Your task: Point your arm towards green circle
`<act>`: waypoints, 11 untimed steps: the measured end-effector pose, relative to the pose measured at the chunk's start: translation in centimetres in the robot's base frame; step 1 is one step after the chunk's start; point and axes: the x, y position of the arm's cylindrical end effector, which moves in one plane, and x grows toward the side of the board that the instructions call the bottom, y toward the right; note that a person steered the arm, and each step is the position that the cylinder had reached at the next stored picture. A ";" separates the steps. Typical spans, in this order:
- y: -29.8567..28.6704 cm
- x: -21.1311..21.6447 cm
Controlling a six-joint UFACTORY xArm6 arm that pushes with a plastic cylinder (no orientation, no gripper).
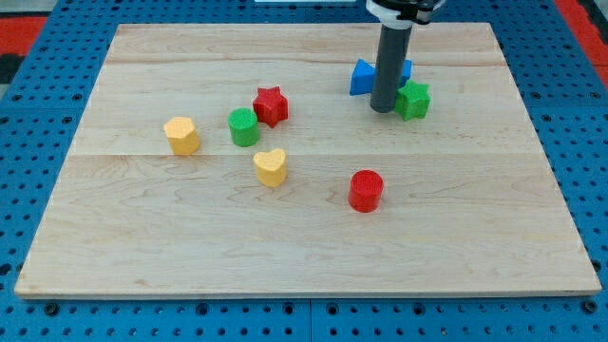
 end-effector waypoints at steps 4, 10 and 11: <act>0.7 -1.1; -16.8 4.5; -19.1 4.5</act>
